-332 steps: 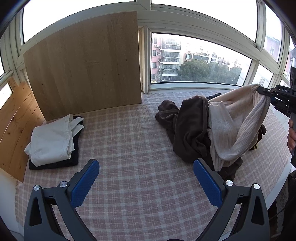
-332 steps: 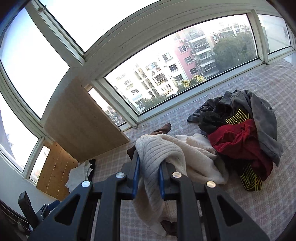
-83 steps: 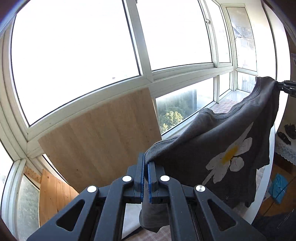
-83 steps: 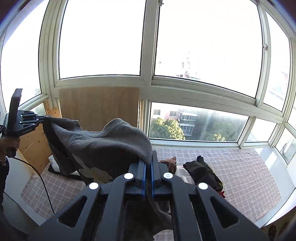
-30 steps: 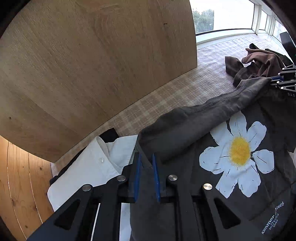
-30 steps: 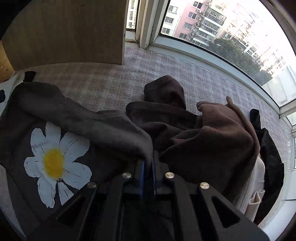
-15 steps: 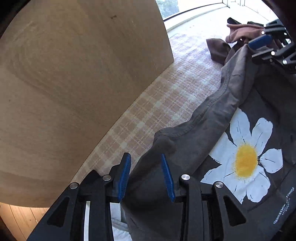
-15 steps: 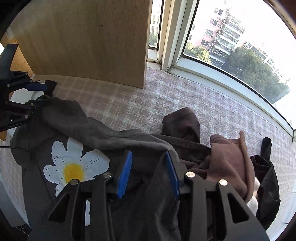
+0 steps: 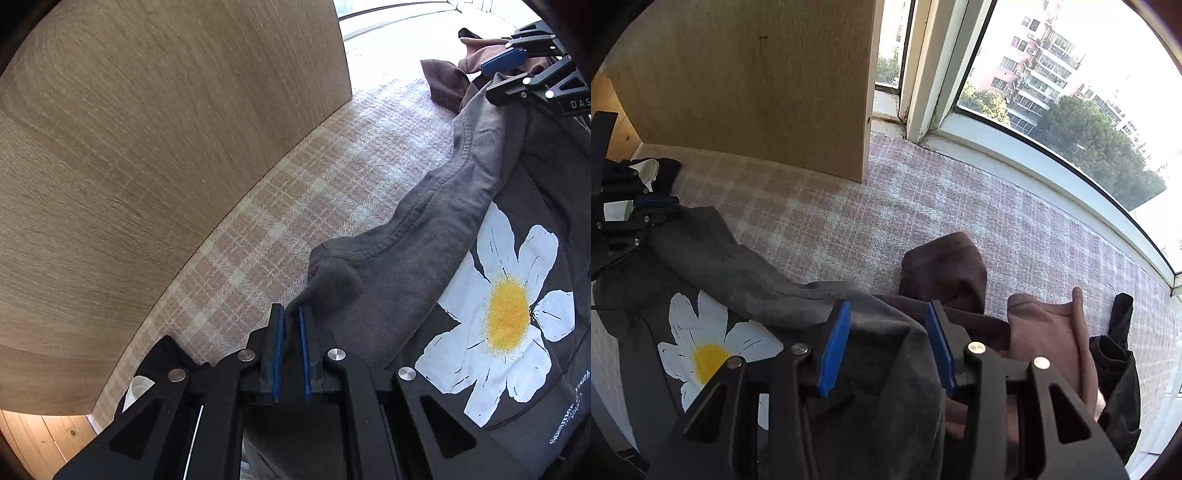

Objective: Fold clothes
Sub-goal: 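Lower the grey shirt with both grippers and spread it flat on the cloth, then open the left gripper while the right gripper grasps the shirt hem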

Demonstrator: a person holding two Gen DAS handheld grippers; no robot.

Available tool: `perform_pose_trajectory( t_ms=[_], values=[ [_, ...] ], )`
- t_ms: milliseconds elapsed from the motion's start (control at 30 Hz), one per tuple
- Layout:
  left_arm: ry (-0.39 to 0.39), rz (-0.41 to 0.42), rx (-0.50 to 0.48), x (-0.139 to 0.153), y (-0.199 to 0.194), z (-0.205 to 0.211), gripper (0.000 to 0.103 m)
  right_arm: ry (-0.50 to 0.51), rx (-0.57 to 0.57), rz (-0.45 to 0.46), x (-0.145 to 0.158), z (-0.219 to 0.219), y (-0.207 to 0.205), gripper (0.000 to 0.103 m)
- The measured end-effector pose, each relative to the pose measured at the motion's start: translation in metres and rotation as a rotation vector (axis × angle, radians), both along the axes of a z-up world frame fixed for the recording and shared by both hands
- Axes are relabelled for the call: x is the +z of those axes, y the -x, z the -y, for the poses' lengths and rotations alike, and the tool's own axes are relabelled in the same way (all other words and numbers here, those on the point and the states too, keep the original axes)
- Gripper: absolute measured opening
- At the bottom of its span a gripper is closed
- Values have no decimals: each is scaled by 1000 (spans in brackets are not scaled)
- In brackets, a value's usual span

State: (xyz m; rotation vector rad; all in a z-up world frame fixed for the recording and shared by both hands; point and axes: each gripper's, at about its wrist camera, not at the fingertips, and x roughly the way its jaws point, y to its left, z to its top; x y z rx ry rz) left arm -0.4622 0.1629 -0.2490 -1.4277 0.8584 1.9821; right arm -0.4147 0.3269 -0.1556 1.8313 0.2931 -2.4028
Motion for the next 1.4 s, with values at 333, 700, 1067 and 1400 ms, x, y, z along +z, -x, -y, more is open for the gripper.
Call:
perform_pose_trajectory(
  t_ms=[333,700,1067,1400],
  values=[
    [-176,-157,128,44,-15,38,1,39,40,-48,7,8,-15,3],
    [-134,-191,218,38,13,34,10,-122,-84,-150,1,10,18,5],
    [-239,-252,332,124,-128,144,31,46,28,-262,88,5,-106,38],
    [-263,-69,701,72,-383,198,31,218,298,-105,50,92,-170,38]
  ],
)
